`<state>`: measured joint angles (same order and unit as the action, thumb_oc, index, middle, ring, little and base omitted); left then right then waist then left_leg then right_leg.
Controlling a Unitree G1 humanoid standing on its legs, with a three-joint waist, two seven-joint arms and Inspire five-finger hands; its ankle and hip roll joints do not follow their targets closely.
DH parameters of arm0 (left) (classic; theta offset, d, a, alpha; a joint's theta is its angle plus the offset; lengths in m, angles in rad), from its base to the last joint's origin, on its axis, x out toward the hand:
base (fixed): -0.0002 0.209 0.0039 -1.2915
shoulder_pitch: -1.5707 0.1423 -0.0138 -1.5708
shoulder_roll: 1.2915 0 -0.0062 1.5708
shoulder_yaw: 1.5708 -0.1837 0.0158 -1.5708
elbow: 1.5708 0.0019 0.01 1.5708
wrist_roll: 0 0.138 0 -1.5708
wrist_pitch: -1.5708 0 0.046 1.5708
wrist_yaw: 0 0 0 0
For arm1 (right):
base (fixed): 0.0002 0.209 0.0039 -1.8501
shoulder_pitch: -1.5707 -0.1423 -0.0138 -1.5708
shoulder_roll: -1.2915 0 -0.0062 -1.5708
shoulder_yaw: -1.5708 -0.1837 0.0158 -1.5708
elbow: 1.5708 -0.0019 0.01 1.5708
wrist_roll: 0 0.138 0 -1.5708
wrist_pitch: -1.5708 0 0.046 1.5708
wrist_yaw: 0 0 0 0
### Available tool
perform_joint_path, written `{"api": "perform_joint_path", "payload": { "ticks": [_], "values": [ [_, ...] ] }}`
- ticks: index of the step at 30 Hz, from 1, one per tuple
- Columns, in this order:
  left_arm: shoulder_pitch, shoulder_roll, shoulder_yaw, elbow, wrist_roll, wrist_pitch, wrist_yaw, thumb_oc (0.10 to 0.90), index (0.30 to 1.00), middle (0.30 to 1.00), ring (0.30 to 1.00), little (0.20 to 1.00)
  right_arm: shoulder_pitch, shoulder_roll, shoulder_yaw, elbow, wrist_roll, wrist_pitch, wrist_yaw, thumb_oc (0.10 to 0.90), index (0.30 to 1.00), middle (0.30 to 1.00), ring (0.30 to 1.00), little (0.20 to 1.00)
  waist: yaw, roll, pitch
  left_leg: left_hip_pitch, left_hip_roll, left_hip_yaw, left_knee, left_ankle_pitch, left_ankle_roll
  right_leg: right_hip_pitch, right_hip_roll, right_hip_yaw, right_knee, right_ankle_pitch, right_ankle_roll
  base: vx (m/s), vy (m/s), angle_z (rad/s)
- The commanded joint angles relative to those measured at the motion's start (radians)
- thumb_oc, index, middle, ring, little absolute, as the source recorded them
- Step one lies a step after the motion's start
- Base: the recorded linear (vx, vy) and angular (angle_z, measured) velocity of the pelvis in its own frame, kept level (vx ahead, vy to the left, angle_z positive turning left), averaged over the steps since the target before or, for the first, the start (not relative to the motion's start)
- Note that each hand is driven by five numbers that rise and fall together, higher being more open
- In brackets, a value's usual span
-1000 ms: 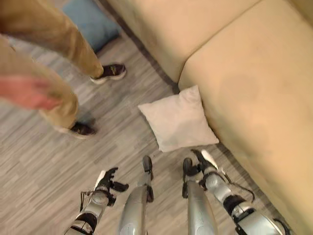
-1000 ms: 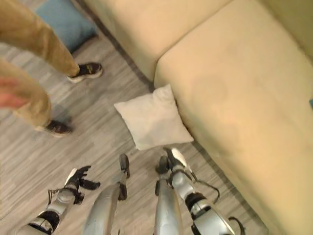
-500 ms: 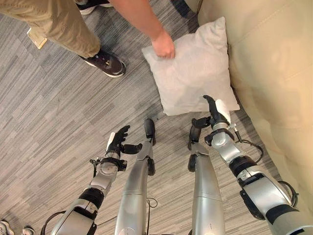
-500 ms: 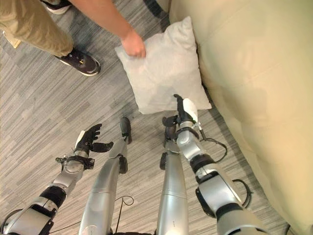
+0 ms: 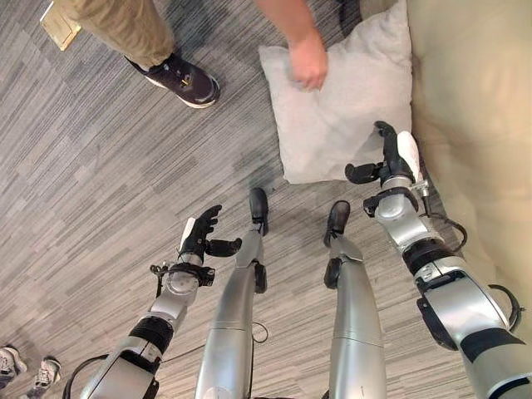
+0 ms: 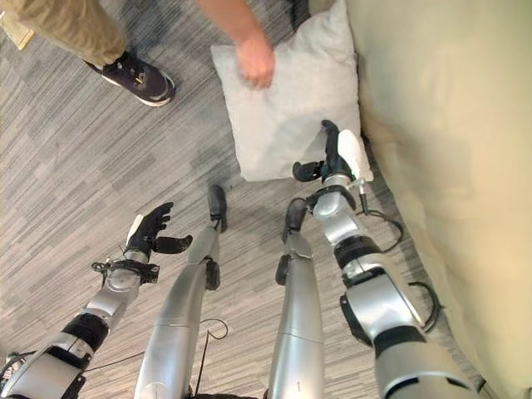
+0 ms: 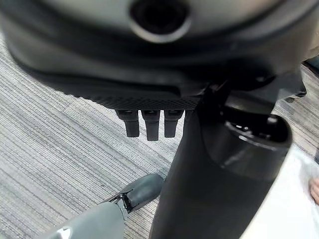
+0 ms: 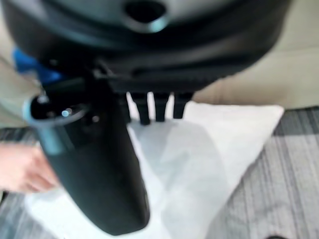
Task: Pick up all the scattered cushions and arrange them neatly on the sofa.
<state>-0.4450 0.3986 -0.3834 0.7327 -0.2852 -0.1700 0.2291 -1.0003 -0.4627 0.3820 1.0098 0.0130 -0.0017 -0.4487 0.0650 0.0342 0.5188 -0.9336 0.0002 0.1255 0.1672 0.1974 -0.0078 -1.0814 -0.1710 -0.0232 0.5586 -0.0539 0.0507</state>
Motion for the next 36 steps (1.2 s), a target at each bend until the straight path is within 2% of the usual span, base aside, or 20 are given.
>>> {"api": "perform_joint_path", "payload": {
  "ticks": [1,13,23,24,26,27,28,29,31,32,35,36],
  "values": [
    [0.082,0.016,-0.023,-0.017,-0.010,-0.038,0.023,0.800,0.900,0.900,0.900,0.900,0.073,-0.026,0.015,-0.038,0.019,-0.054,-0.046,0.800,0.900,0.900,0.900,0.900,0.008,0.022,-0.122,-0.069,-0.016,-0.055,-0.011,-0.091,-0.034,-0.033,-0.002,-0.004,-0.144,0.051,0.067,0.00,0.000,0.00],
    [0.085,-0.009,-0.022,0.031,0.030,-0.024,0.021,0.800,0.900,0.900,0.900,0.900,0.160,0.018,0.014,-0.032,-0.005,-0.056,-0.024,0.800,0.900,0.900,0.900,0.900,0.007,0.013,-0.151,0.000,-0.013,-0.063,-0.044,-0.083,-0.041,0.030,0.006,-0.021,-0.172,0.052,0.065,0.00,0.000,0.00],
    [0.105,-0.035,-0.022,0.074,0.053,-0.002,0.005,0.800,0.900,0.900,0.900,0.900,0.318,0.090,-0.006,-0.037,-0.003,-0.058,0.017,0.800,0.900,0.900,0.900,0.900,-0.007,-0.007,-0.181,0.132,-0.008,-0.083,-0.032,-0.114,-0.042,0.181,0.006,-0.046,-0.203,0.042,0.057,0.01,-0.006,0.03],
    [0.118,-0.040,-0.023,0.088,0.060,0.004,-0.001,0.800,0.900,0.900,0.900,0.900,0.366,0.108,-0.009,-0.045,-0.006,-0.058,0.032,0.800,0.900,0.900,0.900,0.900,-0.012,-0.016,-0.184,0.183,-0.004,-0.091,-0.030,-0.123,-0.044,0.240,0.007,-0.055,-0.213,0.038,0.055,0.03,-0.021,0.09],
    [0.125,-0.042,-0.024,0.094,0.066,0.009,-0.005,0.800,0.900,0.900,0.900,0.900,0.392,0.115,-0.006,-0.052,-0.010,-0.057,0.039,0.800,0.900,0.900,0.900,0.900,-0.015,-0.022,-0.184,0.210,-0.001,-0.095,-0.028,-0.129,-0.044,0.272,0.006,-0.061,-0.220,0.035,0.055,0.05,-0.022,0.13],
    [0.144,-0.051,-0.026,0.116,0.084,0.018,-0.012,0.800,0.900,0.900,0.900,0.900,0.455,0.135,-0.011,-0.052,-0.010,-0.057,0.058,0.800,0.900,0.900,0.900,0.900,-0.022,-0.035,-0.187,0.273,0.005,-0.101,-0.026,-0.142,-0.043,0.350,0.007,-0.072,-0.239,0.034,0.053,0.05,-0.013,0.14],
    [0.144,-0.051,-0.026,0.116,0.084,0.018,-0.012,0.800,0.900,0.900,0.900,0.900,0.455,0.135,-0.011,-0.052,-0.010,-0.057,0.058,0.800,0.900,0.900,0.900,0.900,-0.022,-0.035,-0.186,0.274,0.005,-0.101,-0.026,-0.142,-0.043,0.351,0.007,-0.072,-0.239,0.034,0.053,0.00,-0.009,0.13],
    [0.151,-0.057,-0.026,0.139,0.092,0.025,-0.018,0.800,0.900,0.900,0.900,0.900,0.481,0.144,-0.007,-0.044,-0.014,-0.055,0.068,0.800,0.900,0.900,0.900,0.900,-0.024,-0.042,-0.187,0.288,0.007,-0.101,-0.027,-0.123,-0.038,0.378,0.007,-0.082,-0.259,0.060,0.046,-0.03,-0.012,0.09],
    [0.174,-0.063,-0.020,0.183,0.116,0.036,-0.024,0.800,0.900,0.900,0.900,0.900,0.536,0.162,0.006,-0.032,-0.026,-0.050,0.093,0.800,0.900,0.900,0.900,0.900,-0.031,-0.058,-0.191,0.358,0.013,-0.106,-0.031,-0.135,-0.038,0.463,0.010,-0.093,-0.285,0.054,0.045,0.06,-0.015,0.08],
    [0.203,-0.070,-0.004,0.237,0.136,0.047,-0.034,0.800,0.900,0.900,0.900,0.900,0.589,0.172,0.015,-0.006,-0.046,-0.043,0.118,0.800,0.900,0.900,0.900,0.900,-0.039,-0.074,-0.204,0.431,0.018,-0.107,-0.037,-0.147,-0.036,0.553,0.016,-0.103,-0.314,0.049,0.045,0.15,0.002,0.08],
    [0.252,-0.079,0.029,0.328,0.173,0.068,-0.046,0.800,0.900,0.900,0.900,0.900,0.662,0.179,0.021,0.042,-0.092,-0.031,0.155,0.800,0.900,0.900,0.900,0.900,-0.048,-0.090,-0.236,0.535,0.028,-0.112,-0.058,-0.160,-0.037,0.674,0.029,-0.112,-0.360,0.043,0.046,0.13,-0.008,-0.04],
    [0.252,-0.079,0.029,0.328,0.173,0.068,-0.046,0.800,0.900,0.900,0.900,0.900,0.662,0.179,0.021,0.042,-0.092,-0.031,0.155,0.800,0.900,0.900,0.900,0.900,-0.048,-0.090,-0.235,0.537,0.028,-0.112,-0.059,-0.160,-0.037,0.676,0.029,-0.113,-0.361,0.043,0.046,0.14,0.009,-0.11]
  ]
}}
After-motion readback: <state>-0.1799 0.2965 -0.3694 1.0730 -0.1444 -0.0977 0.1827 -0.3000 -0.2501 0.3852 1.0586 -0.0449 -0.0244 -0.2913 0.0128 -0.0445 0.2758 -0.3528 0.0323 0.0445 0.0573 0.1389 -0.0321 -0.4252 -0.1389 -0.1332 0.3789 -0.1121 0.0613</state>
